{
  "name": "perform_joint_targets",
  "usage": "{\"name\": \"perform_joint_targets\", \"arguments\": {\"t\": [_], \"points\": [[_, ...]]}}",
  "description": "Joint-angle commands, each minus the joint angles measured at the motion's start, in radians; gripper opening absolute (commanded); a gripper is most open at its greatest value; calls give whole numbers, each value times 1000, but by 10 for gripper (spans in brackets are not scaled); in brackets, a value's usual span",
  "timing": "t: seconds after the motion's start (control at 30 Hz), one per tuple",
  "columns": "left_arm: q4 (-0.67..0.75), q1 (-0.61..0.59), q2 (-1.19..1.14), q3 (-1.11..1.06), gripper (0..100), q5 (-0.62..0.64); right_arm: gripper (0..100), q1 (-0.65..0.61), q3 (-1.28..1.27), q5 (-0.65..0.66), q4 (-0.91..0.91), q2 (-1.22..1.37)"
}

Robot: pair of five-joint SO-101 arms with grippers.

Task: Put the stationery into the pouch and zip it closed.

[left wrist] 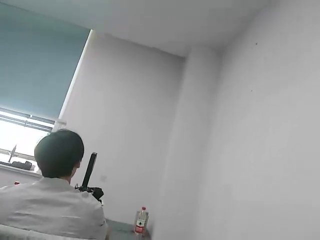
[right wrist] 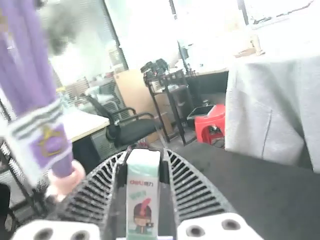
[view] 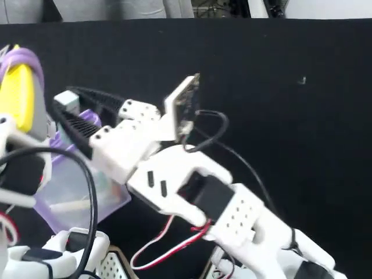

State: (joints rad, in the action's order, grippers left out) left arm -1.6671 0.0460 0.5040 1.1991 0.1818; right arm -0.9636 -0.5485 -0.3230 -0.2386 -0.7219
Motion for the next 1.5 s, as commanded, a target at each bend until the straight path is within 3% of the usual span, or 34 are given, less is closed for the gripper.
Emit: {"name": "perform_joint_targets", "arguments": {"t": [0.0, 0.27, 0.53, 0.7, 1.47], "points": [[17, 5, 2, 18, 29, 3, 11, -6, -1, -40, 29, 33], [20, 7, 2, 18, 29, 6, 11, -9, -194, -38, 307, 36], [17, 7, 2, 12, 29, 8, 11, -5, -206, -14, 336, 35], [17, 7, 2, 10, 29, 9, 11, -6, -257, 3, 451, 35], [17, 7, 2, 8, 29, 9, 11, 17, -334, 0, 499, -140]]}}
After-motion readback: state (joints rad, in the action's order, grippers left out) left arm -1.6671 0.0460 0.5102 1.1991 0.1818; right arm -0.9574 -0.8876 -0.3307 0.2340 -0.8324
